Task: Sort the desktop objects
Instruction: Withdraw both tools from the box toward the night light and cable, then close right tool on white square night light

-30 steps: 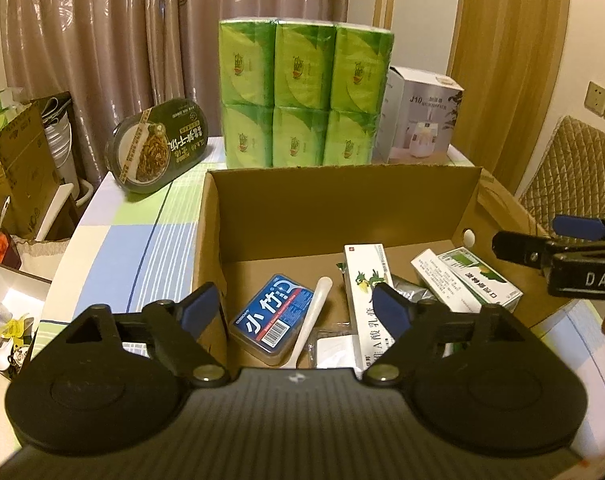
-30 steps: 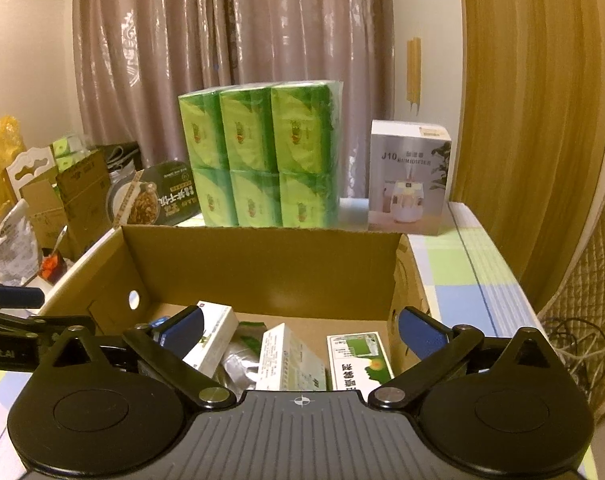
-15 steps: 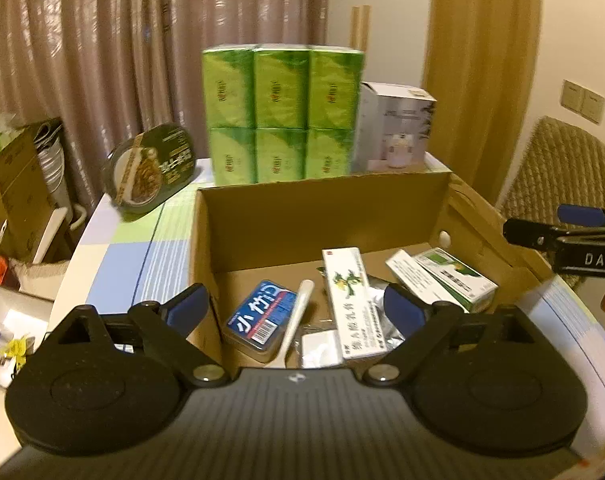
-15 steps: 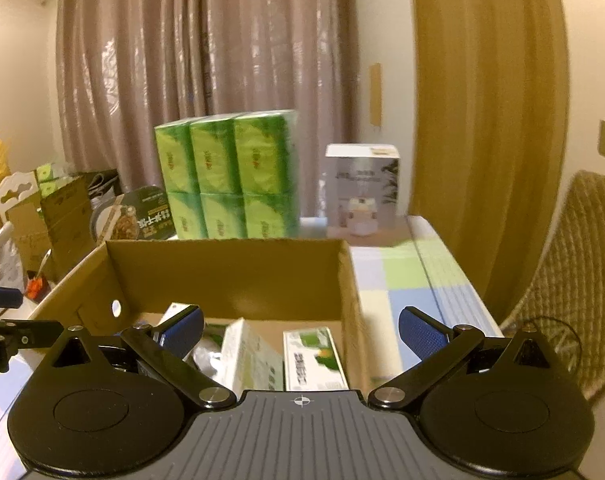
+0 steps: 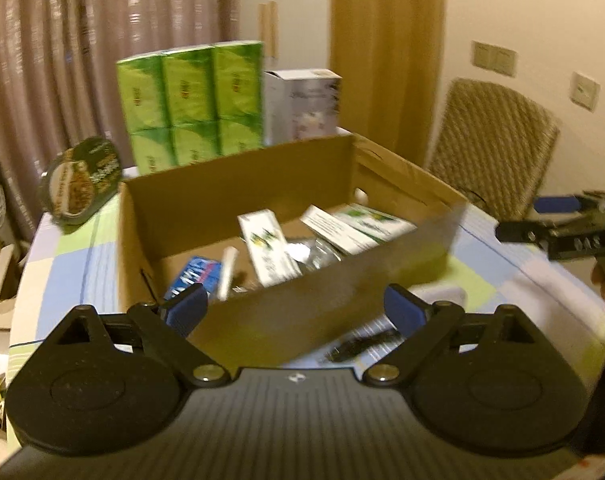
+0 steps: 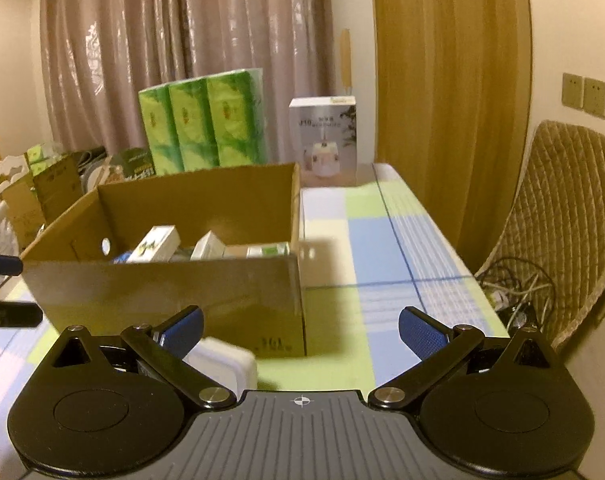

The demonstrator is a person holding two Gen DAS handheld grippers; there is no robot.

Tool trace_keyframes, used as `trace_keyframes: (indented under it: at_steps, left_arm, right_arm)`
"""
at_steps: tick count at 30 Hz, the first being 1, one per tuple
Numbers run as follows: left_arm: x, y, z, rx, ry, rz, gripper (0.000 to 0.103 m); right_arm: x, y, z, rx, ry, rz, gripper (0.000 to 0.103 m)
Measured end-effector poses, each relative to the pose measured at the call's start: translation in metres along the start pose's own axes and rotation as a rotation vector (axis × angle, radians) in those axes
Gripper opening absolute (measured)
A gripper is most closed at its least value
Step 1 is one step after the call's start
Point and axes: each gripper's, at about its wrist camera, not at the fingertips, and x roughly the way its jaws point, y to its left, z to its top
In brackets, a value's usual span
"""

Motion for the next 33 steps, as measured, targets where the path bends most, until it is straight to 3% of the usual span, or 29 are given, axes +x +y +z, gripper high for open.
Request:
trace_keyframes:
  at_steps: [7,12,20,26,33]
  left_arm:
    - [-0.004,-0.039,-0.021,0.167,0.06,-0.084,0.092]
    - [0.01,-0.057,-0.038,0.26,0.135,-0.066,0.092]
    - [0.053,-0.046,-0.054,0.112,0.305,0.024,0.092]
    - [0.062,-0.042,-0.051,0.074,0.303,0.051,0.092]
    - [0.061,-0.034,-0.04,0.036,0.29,0.07,0.092]
  right_arm:
    - [0.003,0.019,-0.016,-0.031,0.059,0.049,0.101]
    - [0.02,0.031,-0.024,-0.017,0.123,0.076,0.101]
    - [0.048,0.037,-0.036,0.048,0.188,0.049,0.101]
    - [0.069,0.048,-0.039,0.053,0.183,0.033,0.1]
    - [0.091,0.057,-0.042,0.039,0.189,-0.003,0.08]
